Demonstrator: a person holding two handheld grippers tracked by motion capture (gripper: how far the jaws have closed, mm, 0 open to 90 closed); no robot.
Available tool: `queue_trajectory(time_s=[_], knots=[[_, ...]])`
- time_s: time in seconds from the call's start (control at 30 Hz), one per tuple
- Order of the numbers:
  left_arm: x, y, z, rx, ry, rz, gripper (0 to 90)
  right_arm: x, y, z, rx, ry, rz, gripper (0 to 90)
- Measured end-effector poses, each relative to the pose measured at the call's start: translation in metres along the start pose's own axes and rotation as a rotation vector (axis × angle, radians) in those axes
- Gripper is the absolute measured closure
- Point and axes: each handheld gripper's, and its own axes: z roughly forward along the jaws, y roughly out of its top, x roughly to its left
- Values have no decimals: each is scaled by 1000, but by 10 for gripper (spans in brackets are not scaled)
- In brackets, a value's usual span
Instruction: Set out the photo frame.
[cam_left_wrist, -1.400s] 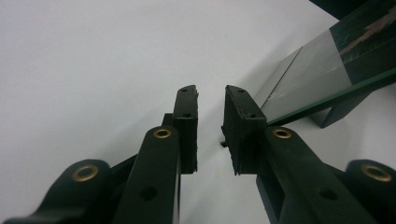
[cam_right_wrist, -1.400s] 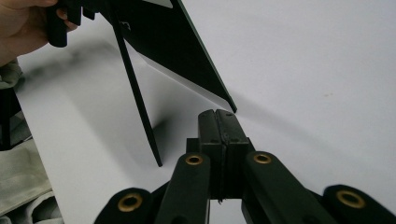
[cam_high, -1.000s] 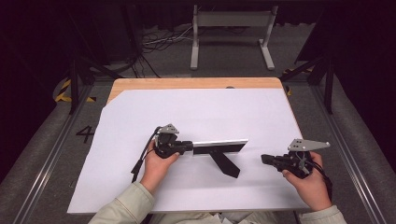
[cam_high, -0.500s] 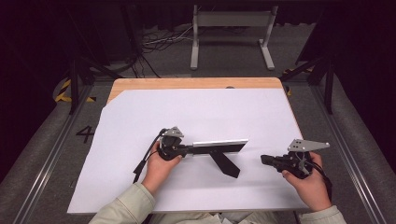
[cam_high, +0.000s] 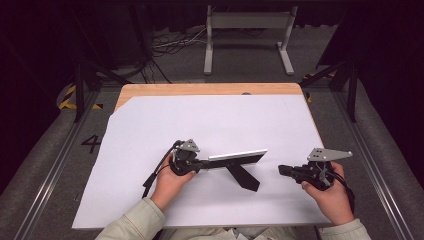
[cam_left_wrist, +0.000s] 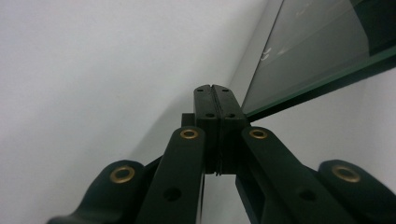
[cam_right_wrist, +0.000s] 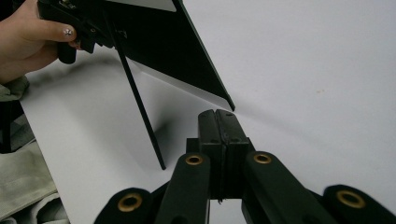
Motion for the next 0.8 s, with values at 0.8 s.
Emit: queue_trajectory(time_s=[0.8], knots=[[-28, 0, 4, 107, -142, 74, 900, -1, 4, -9, -20, -16, 4, 900]])
